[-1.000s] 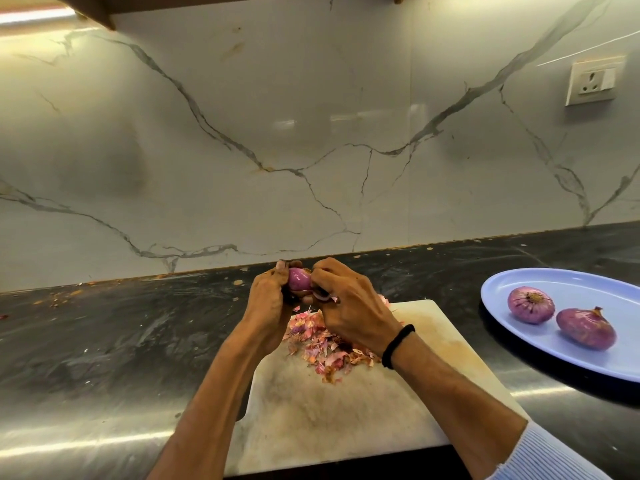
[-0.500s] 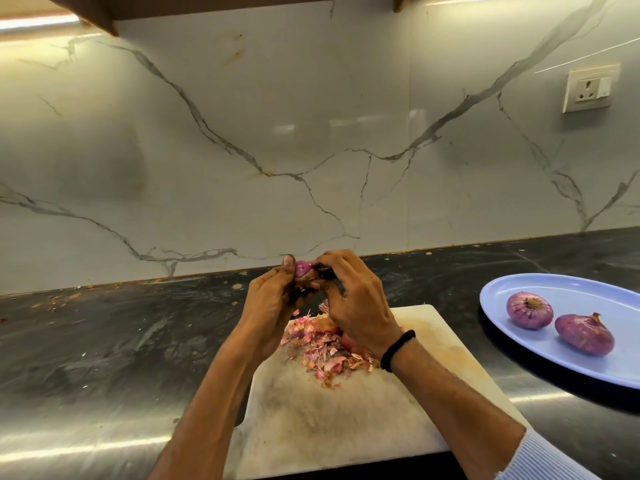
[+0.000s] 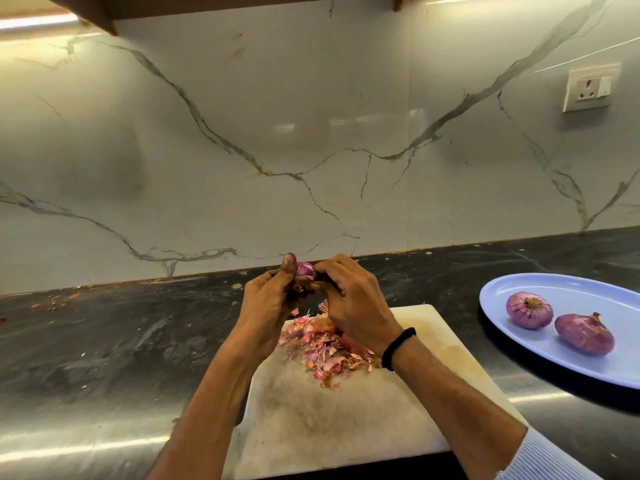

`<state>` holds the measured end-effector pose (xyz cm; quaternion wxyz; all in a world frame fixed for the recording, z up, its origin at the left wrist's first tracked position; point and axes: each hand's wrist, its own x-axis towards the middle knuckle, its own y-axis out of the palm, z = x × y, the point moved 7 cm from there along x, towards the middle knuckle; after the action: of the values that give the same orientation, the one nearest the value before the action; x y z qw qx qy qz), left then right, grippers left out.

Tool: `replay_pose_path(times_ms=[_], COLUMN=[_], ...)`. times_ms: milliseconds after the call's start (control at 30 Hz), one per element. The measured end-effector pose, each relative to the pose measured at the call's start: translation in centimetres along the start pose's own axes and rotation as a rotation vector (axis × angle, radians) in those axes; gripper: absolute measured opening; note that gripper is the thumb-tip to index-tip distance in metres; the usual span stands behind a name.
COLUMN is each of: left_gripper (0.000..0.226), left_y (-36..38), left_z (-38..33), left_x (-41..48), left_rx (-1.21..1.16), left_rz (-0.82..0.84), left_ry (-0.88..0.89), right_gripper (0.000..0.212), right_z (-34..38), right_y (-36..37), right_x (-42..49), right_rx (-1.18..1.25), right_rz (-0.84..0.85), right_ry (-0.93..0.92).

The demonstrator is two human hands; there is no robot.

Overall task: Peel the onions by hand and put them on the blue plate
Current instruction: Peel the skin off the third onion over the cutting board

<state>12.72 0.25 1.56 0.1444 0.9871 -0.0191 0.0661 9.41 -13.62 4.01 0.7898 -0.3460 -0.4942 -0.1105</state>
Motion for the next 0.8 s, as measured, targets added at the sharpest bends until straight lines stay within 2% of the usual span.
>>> replay_pose_path(times_ms=[333,533,667,800], left_gripper=[0.051,0.047,0.048,0.051], left_y=[-2.6,-2.0,-1.5,-0.8], left_z=[-0.4,-0.3,-0.2,-0.1], left_x=[0.7,0.4,0.3,0.0], left_rx=[-0.210,-0.188,-0.153,-0.089], left_rz=[-0.245,-0.204,-0.157,-0.082], left_ry=[-0.045,-0.054,-0.066,-0.067], right_gripper=[0.012,0.021,0.032,0.032], right_z=[0.5,-0.4,-0.1,0.3], right_y=[1.1,0.5,0.1,-0.3], right_x=[-0.4,-0.4,0.0,0.2], right_rx=[0.040,-0.090,-0.026,0.011], right_rz=[0.172,0.119,0.051,-0.003], right_ry=[0.044,0.070,0.053,0.005])
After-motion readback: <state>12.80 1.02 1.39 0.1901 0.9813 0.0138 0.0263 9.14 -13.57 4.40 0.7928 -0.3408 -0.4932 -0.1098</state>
